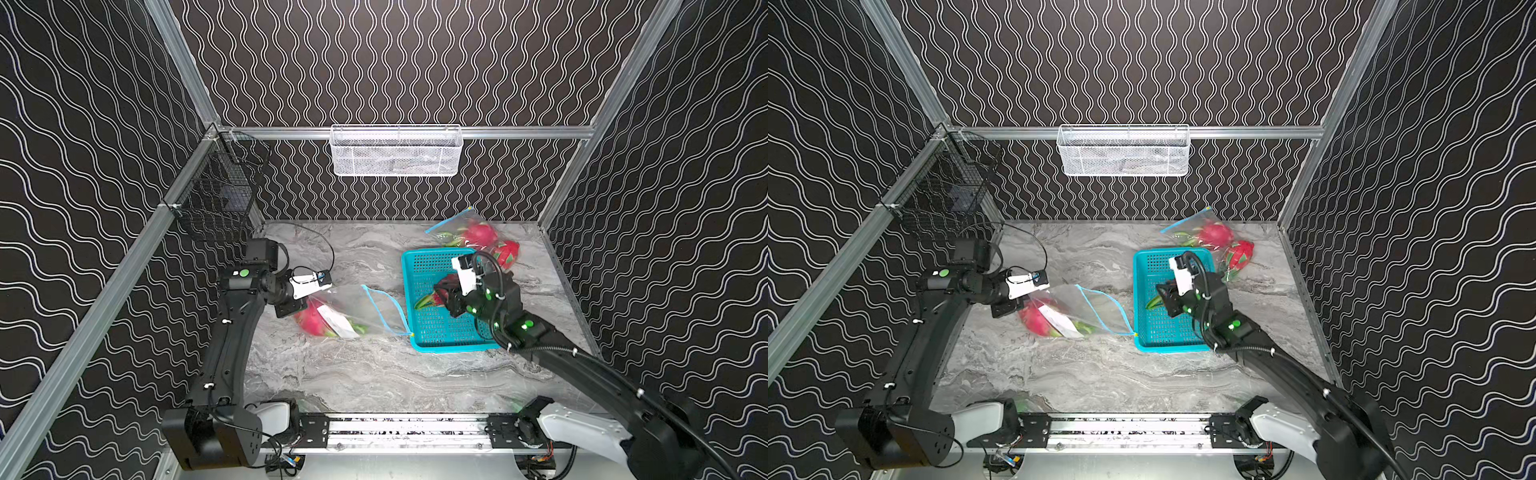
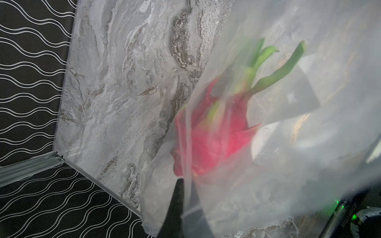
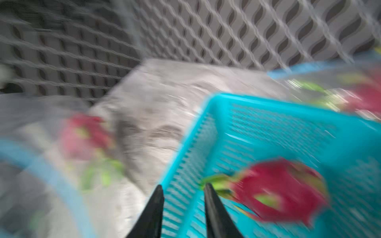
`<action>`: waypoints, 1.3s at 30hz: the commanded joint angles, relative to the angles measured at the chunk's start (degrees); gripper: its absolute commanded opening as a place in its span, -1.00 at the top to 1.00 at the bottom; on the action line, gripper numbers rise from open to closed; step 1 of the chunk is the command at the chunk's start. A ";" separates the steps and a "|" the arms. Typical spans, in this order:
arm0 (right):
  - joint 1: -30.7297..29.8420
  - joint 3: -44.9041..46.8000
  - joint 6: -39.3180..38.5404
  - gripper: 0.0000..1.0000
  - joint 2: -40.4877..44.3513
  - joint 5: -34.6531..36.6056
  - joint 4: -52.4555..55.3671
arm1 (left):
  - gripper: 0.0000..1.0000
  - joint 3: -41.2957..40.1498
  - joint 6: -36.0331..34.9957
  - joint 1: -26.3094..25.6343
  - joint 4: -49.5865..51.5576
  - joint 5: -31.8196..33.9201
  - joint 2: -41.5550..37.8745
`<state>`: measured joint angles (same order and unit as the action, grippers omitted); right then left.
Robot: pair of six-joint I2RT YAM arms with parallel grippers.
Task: Open the zip-top bag and take out the dragon fruit
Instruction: Pick up the dragon fruit from the zipper food storage bag.
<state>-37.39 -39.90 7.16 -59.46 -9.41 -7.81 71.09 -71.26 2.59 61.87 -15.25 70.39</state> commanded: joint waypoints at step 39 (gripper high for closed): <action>-19.30 -8.69 -17.73 0.42 -21.62 -3.35 -9.43 | 1.00 -0.04 1.83 -3.15 3.06 -1.45 -1.23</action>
<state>-56.66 -47.51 -7.01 -79.31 -11.75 -16.99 70.39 -69.32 -0.49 64.29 -15.51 69.34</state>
